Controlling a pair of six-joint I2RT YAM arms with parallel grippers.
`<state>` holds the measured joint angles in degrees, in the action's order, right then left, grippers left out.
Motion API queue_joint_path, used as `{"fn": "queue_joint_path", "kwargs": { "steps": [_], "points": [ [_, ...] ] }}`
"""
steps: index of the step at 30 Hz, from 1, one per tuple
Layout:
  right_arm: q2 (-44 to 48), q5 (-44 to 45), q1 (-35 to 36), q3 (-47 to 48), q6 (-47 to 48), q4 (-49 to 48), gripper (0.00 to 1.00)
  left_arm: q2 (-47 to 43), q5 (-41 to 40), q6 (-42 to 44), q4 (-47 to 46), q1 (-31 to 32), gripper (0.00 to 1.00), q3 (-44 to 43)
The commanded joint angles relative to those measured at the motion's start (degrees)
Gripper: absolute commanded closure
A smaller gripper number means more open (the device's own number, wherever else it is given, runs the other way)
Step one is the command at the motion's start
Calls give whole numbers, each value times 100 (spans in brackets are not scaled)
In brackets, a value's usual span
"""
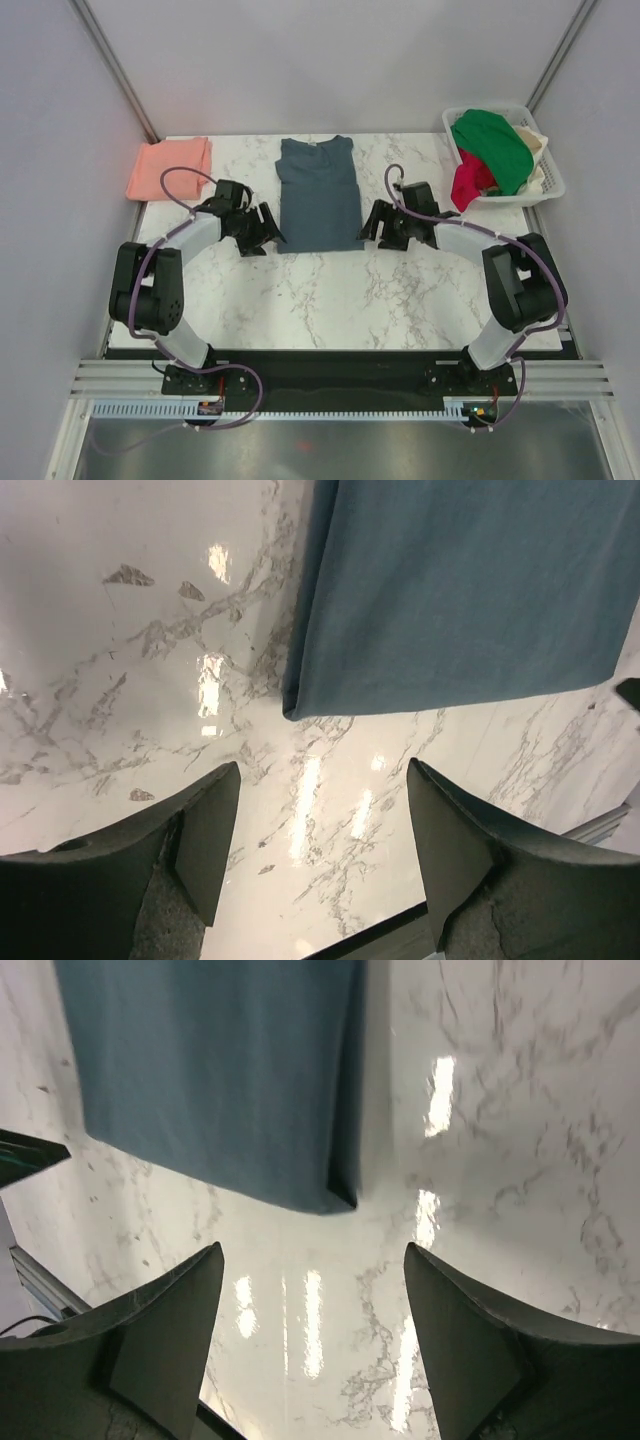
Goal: Fold and stack the t-shirts
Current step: Fold the tshirt
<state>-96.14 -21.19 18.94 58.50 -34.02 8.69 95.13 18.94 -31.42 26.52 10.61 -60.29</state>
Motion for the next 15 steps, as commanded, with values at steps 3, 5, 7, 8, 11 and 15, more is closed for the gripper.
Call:
{"fn": "queue_joint_path", "kwargs": {
  "steps": [3, 5, 7, 8, 11, 15],
  "points": [
    [-386, -377, 66, -734, -307, -1544, 21, -390, 523, -233, -1385, -33, 23, 711],
    [-685, -473, 66, -691, -281, -1791, 24, -434, 523, -259, -1492, -33, 23, 817],
    [-1029, -561, 66, -691, -350, -1984, 27, -443, 479, -259, -1527, -33, 23, 905],
    [-1082, -614, 66, -752, -464, -2098, 28, -469, 479, -268, -1553, -33, 23, 923],
    [-1074, -492, 66, -1103, -605, -2591, 29, -504, 426, -286, -1685, -33, 22, 1089],
    [-1232, -561, 57, -1122, -597, -2644, 52, -382, 400, -321, -1905, -33, 22, 1186]
  ]
}}
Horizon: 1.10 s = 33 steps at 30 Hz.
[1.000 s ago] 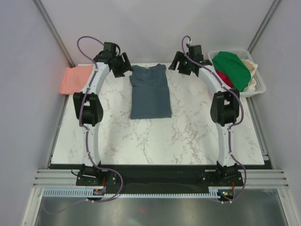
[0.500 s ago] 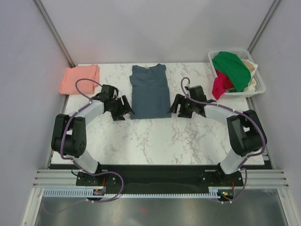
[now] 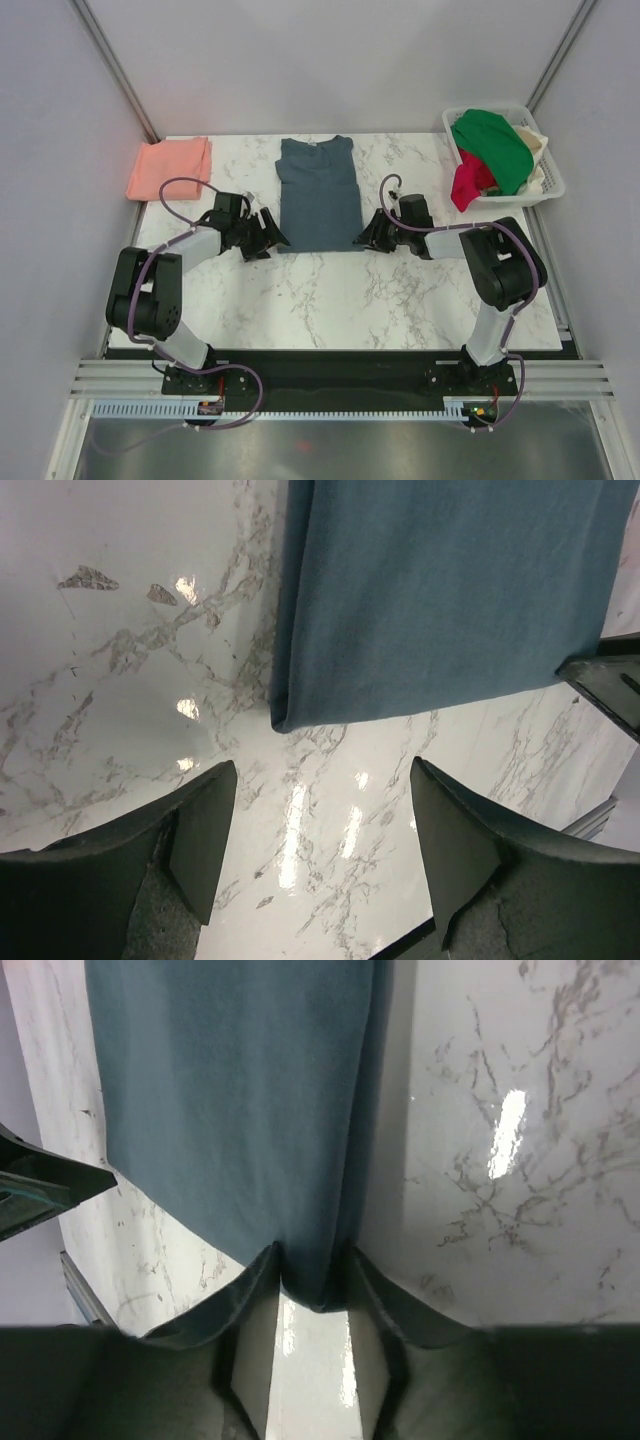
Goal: Fold and stack the t-shirts
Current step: Fold the tshirt
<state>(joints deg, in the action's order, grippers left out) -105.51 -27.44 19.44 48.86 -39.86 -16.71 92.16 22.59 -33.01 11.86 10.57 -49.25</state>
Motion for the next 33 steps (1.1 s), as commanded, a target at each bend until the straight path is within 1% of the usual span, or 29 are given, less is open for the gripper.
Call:
{"fn": "queue_joint_path", "kwargs": {
  "steps": [1, 2, 3, 4, 5, 9, 11, 13, 15, 17, 18, 19, 21, 22, 23, 24, 25, 26, 27, 28, 29, 30, 31, 32, 33],
  "points": [
    [-312, 72, 24, -158, -13, -113, 63, -49, 35, -179, -473, -28, 22, 83],
    [-303, 72, 25, -166, 4, -105, 78, -5, 26, -205, -535, -28, 22, 100],
    [-303, 98, 16, -184, 13, -87, 86, 38, -9, -223, -553, -28, 22, 109],
    [-286, 107, 16, -193, 13, -78, 99, 74, -44, -275, -579, -28, 22, 126],
    [-285, 107, 16, -219, 13, -78, 100, 126, -79, -302, -631, -28, 22, 144],
    [-320, 72, 16, -254, 4, -104, 100, 310, -53, -434, -904, -28, 27, 241],
    [-364, 37, 16, -298, -13, -139, 100, 399, 0, -504, -1018, -20, 33, 276],
    [-382, 20, 16, -333, -22, -227, 100, 521, -18, -574, -1089, 7, 37, 267],
    [-408, 2, 16, -386, -40, -298, 100, 575, -61, -618, -1150, 42, 39, 276],
    [-426, -33, 16, -438, -40, -341, 100, 619, -88, -689, -1159, 59, 45, 267],
    [-417, -42, 16, -465, -31, -350, 100, 645, -97, -689, -1307, 68, 49, 232],
    [-391, -51, 16, -483, -22, -342, 100, 663, -97, -680, -1309, 86, 63, 154],
    [-312, -42, 16, -544, -22, -281, 100, 602, -79, -671, -1309, 94, 82, 118],
    [-251, 2, 16, -562, -13, -193, 100, 506, -53, -662, -1265, 112, 98, 127],
    [-59, 167, 16, -579, -13, -44, 100, 148, -53, -654, -1230, 130, 98, 196],
    [74, 265, 16, -588, 47, 366, 100, -73, -122, -619, -1221, 225, 98, 267],
    [258, 344, 24, -623, 66, 544, 100, -380, -228, -610, -873, 287, 98, 328],
    [694, 432, 25, -754, 66, 729, 100, -644, -316, -610, -713, 358, 98, 451],
    [951, 615, 25, -816, 74, 1131, 100, -1169, -421, -610, -502, 437, 98, 504],
    [1493, 730, 42, -878, 83, 1361, 100, -1426, -465, -636, -126, 629, 98, 609],
    [1777, 845, 68, -983, 83, 1929, 100, -1672, -605, -671, 95, 770, 98, 671],
    [2058, 1055, 86, -1010, 92, 2213, 100, -2249, -685, -715, 263, 1093, 98, 741],
    [2635, 1170, 173, -1054, 66, 2494, 100, -2516, -764, -846, 421, 1271, 98, 881],
    [2937, 1258, 226, -1158, 31, 2993, 100, -2849, -860, -951, 788, 1481, 98, 961],
    [3262, 1363, 270, -1220, -22, 3224, 100, -3122, -1053, -1048, 940, 1657, 98, 1040]
  ]
}}
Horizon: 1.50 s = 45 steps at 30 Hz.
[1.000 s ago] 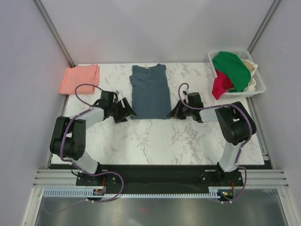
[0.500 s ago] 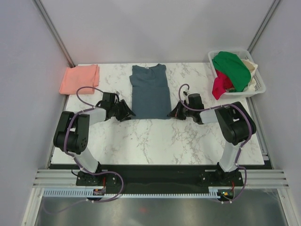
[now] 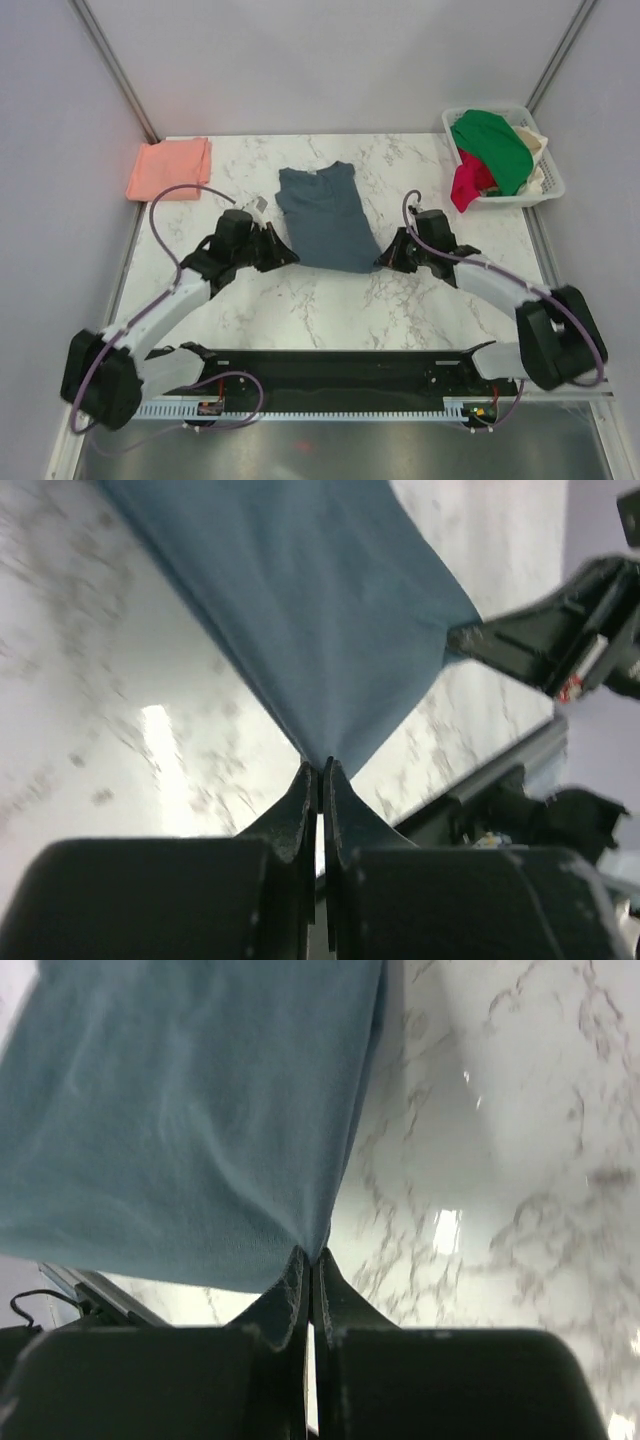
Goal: Fold and stack the t-shirts
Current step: Fold the tshirt
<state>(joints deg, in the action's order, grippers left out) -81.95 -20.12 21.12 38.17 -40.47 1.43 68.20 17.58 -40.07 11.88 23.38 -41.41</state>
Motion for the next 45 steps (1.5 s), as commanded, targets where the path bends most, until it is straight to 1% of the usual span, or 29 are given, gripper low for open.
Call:
{"fn": "queue_joint_path", "kwargs": {
  "steps": [1, 2, 3, 4, 5, 6, 8, 10, 11, 14, 17, 19, 21, 25, 27, 28, 32, 34, 35, 36, 37, 39, 40, 41, 42, 43, 44, 45],
  "points": [
    [1214, 736, 242, -222, -144, 1630, 100, -1313, -606, -613, 1122, 726, 98, 404],
    [1852, 790, 321, -327, -224, 2085, 100, -1597, -720, -746, 1411, 886, 98, 484],
    [2180, 869, 418, -363, -355, 2315, 100, -1861, -756, -1043, 1588, 1166, 98, 563],
    [2514, 1035, 619, -398, -583, 2509, 100, -2403, -791, -1177, 1720, 1291, 98, 668],
    [3144, 1097, 708, -451, -716, 2903, 100, -2635, -861, -1309, 1852, 1405, 98, 704],
    [3437, 1159, 796, -469, -847, 3072, 100, -2863, -871, -1406, 2166, 1502, 98, 722],
    [4087, 1168, 981, -434, -1076, 3510, 100, -3354, -923, -1652, 2484, 1687, 98, 652],
    [4432, 1177, 1043, -320, -1130, 3828, 100, -3541, -889, -1766, 2879, 1740, 98, 486],
    [4494, 1220, 1060, -128, -1113, 4108, 100, -3664, -888, -1784, 2995, 1741, 98, 406],
    [4513, 1282, 1052, 250, -1060, 4374, 100, -3674, -993, -1855, 3452, 1749, 98, 55],
    [4004, 1309, 1052, 645, -814, 4366, 100, -3516, -1177, -1802, 3646, 1749, 98, -262],
    [3496, 1431, 1052, 875, -577, 4366, 100, -3236, -1257, -1706, 3655, 1741, 98, -429],
    [3187, 1598, 1052, 1209, -384, 4304, 100, -2894, -1328, -1583, 3655, 1741, 98, -499],
    [2371, 1660, 1008, 1693, -111, 4190, 100, -2401, -1573, -1433, 3637, 1723, 98, -762],
    [2062, 1582, 946, 1930, 12, 4067, 100, -2216, -1714, -1319, 3655, 1636, 98, -895],
    [1747, 1433, 859, 2009, 143, 4023, 100, -2058, -1714, -1258, 3655, 1583, 98, -1026],
    [1025, 1073, 569, 2422, 425, 3760, 100, -1663, -1750, -933, 3664, 1284, 98, -1352],
    [648, 1010, 437, 2572, 548, 3698, 100, -1486, -1688, -713, 3629, 977, 98, -1483],
    [515, 966, 393, 2738, 618, 3654, 100, -1303, -1540, -625, 3602, 863, 98, -1519],
    [383, 931, 358, 2835, 663, 3628, 100, -1214, -1434, -442, 3541, 601, 98, -1554],
    [103, 887, 279, 2932, 698, 3610, 100, -1117, -1311, -344, 3410, 459, 98, -1589],
    [-241, 791, 199, 3300, 821, 3548, 100, -767, -1038, -55, 3225, 160, 98, -1625],
    [-616, 738, 129, 3441, 856, 3540, 100, -626, -977, 34, 3146, -146, 98, -1677],
    [-829, 694, 94, 3747, 909, 3505, 100, -407, -872, 139, 2988, -306, 98, -1730],
    [-1049, 650, 33, 3924, 953, 3504, 100, 31, -801, 332, 2891, -612, 98, -1870],
    [-1503, 606, 6, 4309, 988, 3504, 100, 331, -687, 447, 2664, -745, 98, -1967],
    [-1743, 562, -20, 4504, 1014, 3478, 100, 621, -590, 526, 2618, -869, 98, -2098],
    [-1997, 527, -64, 4723, 1049, 3478, 100, 1285, -546, 692, 2574, -1035, 98, -2447]
  ]
}}
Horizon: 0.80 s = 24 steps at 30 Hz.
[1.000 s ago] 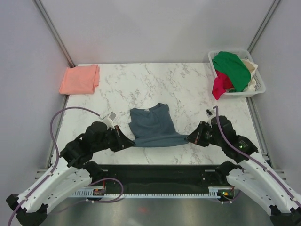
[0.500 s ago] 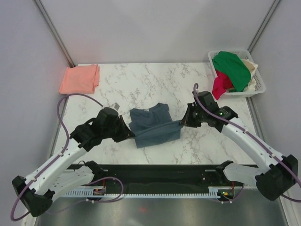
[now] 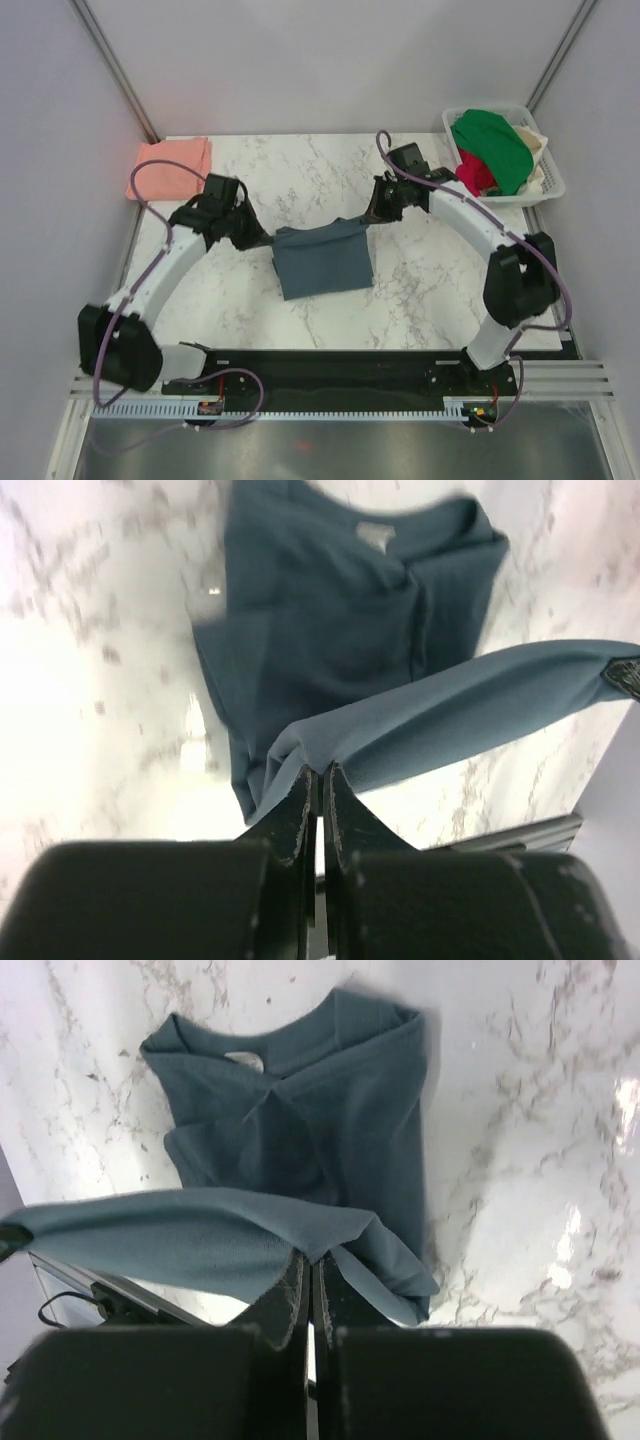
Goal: Fold and stack the t-shirts
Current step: Fold the tshirt
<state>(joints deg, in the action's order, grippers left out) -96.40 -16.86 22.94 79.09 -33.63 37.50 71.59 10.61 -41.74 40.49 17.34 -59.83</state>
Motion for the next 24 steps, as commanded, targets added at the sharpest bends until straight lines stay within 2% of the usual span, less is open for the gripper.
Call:
{"fn": "queue_joint_path", "kwargs": {
  "steps": [1, 5, 6, 7, 8, 9, 11, 12, 14, 15, 18, 21, 23, 24],
  "points": [
    [-1069, 157, -281, 1052, 392, -120, 100, 1275, 204, 956, -331, -486, 98, -809],
    [-2407, -71, -421, 2117, 418, -67, 100, 2988, 476, 1299, -454, -600, 98, -1846],
    [-2636, -141, -465, 2302, 410, -58, 96, 3340, 547, 1395, -376, -635, 98, -2344],
    [-3065, -264, -474, 2652, 427, -67, 86, 3970, 608, 1396, -262, -679, 98, -2557],
    [-3260, -317, -492, 2830, 427, -41, 69, 4220, 774, 1396, -200, -714, 98, -2742],
    [-3436, -379, -527, 2997, 445, -32, 42, 4388, 784, 1318, -69, -776, 98, -2970],
    [-3841, -510, -562, 3454, 532, -6, 28, 4600, 758, 1230, -76, -803, 93, -3016],
    [-3982, -546, -615, 3568, 541, -5, 19, 4583, 680, 1194, -76, -803, 74, -2991],
    [-3992, -581, -659, 3745, 672, 12, 14, 4374, 469, 1168, -129, -803, 58, -2903],
    [-3940, -538, -685, 3737, 725, 12, 10, 4276, 399, 1203, -146, -811, 42, -2850],
    [-3432, -406, -834, 3351, 849, -93, 7, 3821, -32, 1229, -217, -811, 19, -2693],
    [-2991, -213, -966, 2535, 910, -339, 5, 3320, -358, 1142, -497, -829, 13, -2281],
    [-2429, -11, -1002, 1727, 963, -566, 3, 3107, -358, 1002, -830, -829, 13, -1990],
    [-1984, 173, -1019, 1097, 972, -681, 2, 2845, -306, 949, -1024, -829, 15, -1571]
  ]
}}
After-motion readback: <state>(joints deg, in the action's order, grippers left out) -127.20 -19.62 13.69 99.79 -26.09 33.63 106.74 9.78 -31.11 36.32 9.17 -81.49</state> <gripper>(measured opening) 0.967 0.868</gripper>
